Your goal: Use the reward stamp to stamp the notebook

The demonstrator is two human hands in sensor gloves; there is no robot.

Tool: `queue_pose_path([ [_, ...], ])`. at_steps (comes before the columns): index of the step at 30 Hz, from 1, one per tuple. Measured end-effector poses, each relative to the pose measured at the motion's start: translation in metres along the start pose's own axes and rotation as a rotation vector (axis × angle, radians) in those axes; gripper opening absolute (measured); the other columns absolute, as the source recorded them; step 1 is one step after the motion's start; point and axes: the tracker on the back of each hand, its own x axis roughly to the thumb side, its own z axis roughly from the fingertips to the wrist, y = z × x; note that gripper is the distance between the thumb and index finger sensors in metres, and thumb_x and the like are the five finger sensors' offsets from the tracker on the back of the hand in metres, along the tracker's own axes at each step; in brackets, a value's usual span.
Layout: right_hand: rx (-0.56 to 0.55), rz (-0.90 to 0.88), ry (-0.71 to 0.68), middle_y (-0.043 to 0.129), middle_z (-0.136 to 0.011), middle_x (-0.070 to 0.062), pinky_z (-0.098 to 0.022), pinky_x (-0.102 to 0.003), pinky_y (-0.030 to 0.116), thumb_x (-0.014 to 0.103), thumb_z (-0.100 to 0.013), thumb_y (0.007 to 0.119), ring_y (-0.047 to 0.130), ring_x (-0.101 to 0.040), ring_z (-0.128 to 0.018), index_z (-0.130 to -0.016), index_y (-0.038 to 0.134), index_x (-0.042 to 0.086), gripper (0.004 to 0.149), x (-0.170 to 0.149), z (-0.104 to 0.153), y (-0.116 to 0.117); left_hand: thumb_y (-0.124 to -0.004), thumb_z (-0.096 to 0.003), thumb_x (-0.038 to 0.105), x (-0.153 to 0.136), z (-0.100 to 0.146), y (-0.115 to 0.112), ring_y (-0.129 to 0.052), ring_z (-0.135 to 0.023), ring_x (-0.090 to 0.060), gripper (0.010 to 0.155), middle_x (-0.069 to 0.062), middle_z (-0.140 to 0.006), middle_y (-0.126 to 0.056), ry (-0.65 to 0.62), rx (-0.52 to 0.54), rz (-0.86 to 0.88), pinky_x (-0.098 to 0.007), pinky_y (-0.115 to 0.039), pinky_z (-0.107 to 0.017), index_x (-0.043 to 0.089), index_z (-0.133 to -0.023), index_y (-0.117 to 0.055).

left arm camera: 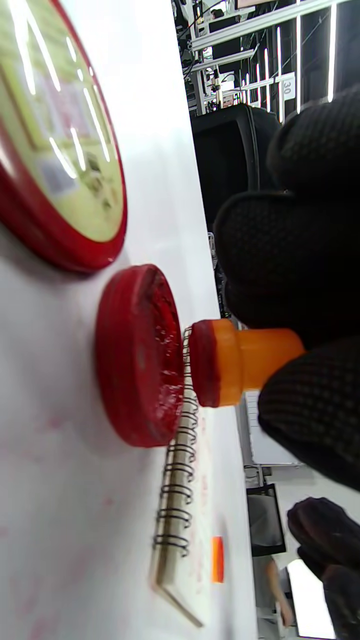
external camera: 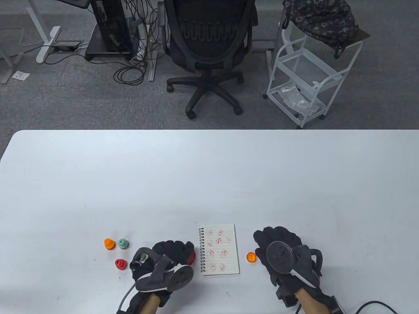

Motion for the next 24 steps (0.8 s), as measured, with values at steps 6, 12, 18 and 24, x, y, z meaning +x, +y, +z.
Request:
queue_pose_path([
  [6,0.002,-0.001,-0.009,0.069,-0.103,0.000,-0.073,-0.059,0.059,0.046,-0.041,0.074,0.068,-0.037,-0.098,-0.094,0.070,0.032,0.055,0.000,0.000,0.001,-0.085,-0.0455,0.024,0.005,-0.007,-0.009,-0.095,-0.068,-0.036,0.049,-0.012,-0.085,-0.096,-0.032,-0.086,-0.049,-0.055,-0.077,-0.055,0.011,-0.092,-0.094],
  [12,0.013,0.005,-0.017,0.069,-0.103,0.000,-0.072,-0.059,0.059,0.046,-0.041,0.074,0.068,-0.037,-0.098,-0.093,0.071,0.032,0.054,0.001,0.000,0.001,-0.085,-0.0435,0.022,0.009,-0.013,-0.008,-0.097,-0.066,-0.035,0.047,-0.011,-0.081,-0.099,-0.024,-0.103,-0.075,-0.055,-0.077,-0.055,0.009,-0.087,-0.098],
  [18,0.031,0.016,-0.024,0.070,-0.103,0.000,-0.072,-0.058,0.060,0.046,-0.041,0.074,0.069,-0.037,-0.098,-0.093,0.071,0.031,0.054,0.002,0.001,0.003,-0.085,-0.0421,0.023,0.011,-0.016,-0.008,-0.098,-0.065,-0.033,0.046,-0.009,-0.079,-0.101,0.001,-0.115,-0.095,-0.053,-0.079,-0.055,0.011,-0.085,-0.099],
  [24,0.043,0.023,-0.028,0.070,-0.103,0.000,-0.072,-0.058,0.060,0.046,-0.041,0.074,0.069,-0.037,-0.098,-0.092,0.072,0.031,0.053,0.004,0.001,0.003,-0.086,-0.0411,0.024,0.010,-0.017,-0.008,-0.100,-0.062,-0.031,0.045,-0.007,-0.076,-0.103,0.007,-0.110,-0.101,-0.051,-0.081,-0.054,0.012,-0.082,-0.101],
])
